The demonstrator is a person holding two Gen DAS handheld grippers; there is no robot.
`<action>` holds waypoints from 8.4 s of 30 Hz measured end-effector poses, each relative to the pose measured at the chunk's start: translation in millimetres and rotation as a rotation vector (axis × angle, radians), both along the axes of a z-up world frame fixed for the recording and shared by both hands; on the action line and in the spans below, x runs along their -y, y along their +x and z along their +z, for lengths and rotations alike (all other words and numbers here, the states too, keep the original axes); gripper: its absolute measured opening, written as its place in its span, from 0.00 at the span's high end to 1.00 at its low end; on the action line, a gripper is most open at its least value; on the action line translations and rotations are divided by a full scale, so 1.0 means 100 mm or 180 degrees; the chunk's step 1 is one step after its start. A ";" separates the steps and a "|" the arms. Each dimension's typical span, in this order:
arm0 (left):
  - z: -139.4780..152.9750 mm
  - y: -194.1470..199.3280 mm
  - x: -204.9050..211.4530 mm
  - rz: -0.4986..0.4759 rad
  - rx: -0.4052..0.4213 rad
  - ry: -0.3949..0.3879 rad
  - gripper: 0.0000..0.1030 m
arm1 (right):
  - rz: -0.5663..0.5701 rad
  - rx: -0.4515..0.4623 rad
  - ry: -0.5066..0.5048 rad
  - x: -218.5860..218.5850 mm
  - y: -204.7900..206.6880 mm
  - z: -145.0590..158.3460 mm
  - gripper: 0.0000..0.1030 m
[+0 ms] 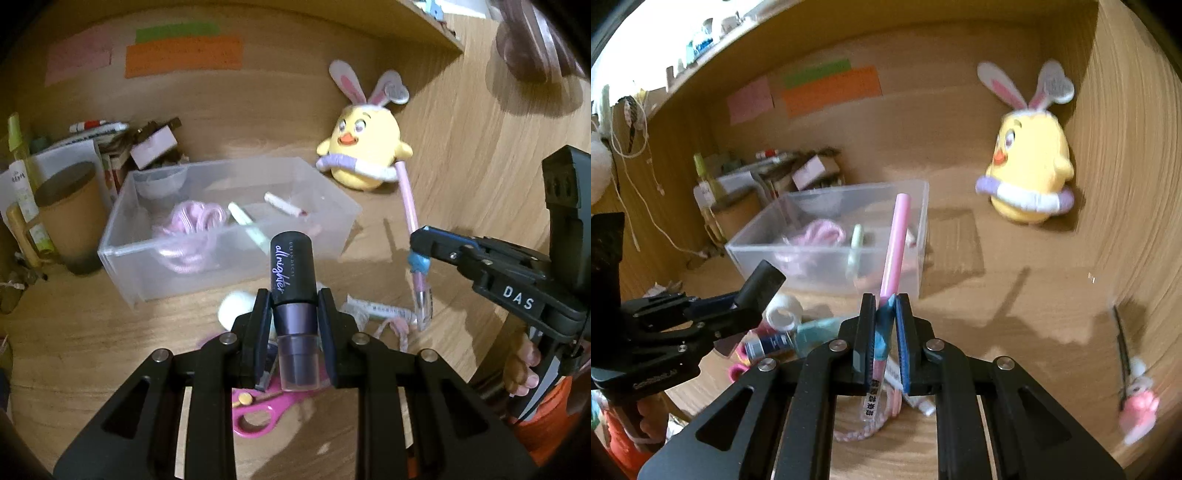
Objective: Organize objects
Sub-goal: 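Drop the mascara and pink pen into the clear box, opening both grippers, then grasp the white ointment tube with the right gripper, then grasp the white tape roll with the left gripper while the right gripper carries the ointment tube toward the box, then lower the tape roll and ointment tube into the clear box, opening both grippers, then grasp the pink round jar with the left gripper while the right gripper grasps the white pill bottle, then carry the pink jar and pill bottle into the box and open both grippers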
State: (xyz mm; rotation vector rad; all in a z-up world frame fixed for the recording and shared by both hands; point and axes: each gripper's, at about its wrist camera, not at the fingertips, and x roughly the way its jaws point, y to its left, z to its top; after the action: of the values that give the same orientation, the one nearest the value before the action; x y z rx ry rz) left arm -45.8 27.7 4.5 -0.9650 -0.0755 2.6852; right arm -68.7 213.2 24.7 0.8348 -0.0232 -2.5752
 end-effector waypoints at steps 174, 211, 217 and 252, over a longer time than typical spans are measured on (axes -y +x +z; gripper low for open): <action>-0.10 -0.38 0.66 0.0486 0.0361 -0.0126 0.10 | 0.0666 0.0017 0.0554 0.60 -0.46 0.08 0.29; -0.43 -0.34 0.53 0.0234 0.0691 0.0108 0.66 | 0.0703 0.0423 0.0594 0.37 -0.22 -0.47 0.54; -0.16 -0.33 0.52 0.0305 0.0408 0.0054 0.66 | 0.0560 0.0129 0.0600 0.32 -0.31 -0.15 0.54; -0.09 -1.31 0.31 0.0337 0.0501 -0.0073 0.65 | 0.0507 0.0390 0.0620 0.82 -1.42 -0.21 0.53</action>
State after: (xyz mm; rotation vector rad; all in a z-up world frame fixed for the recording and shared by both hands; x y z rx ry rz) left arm -176.7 -2.9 -4.7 -1.2106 -0.1319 2.7052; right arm -211.1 131.6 4.0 1.0212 0.2512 -2.4009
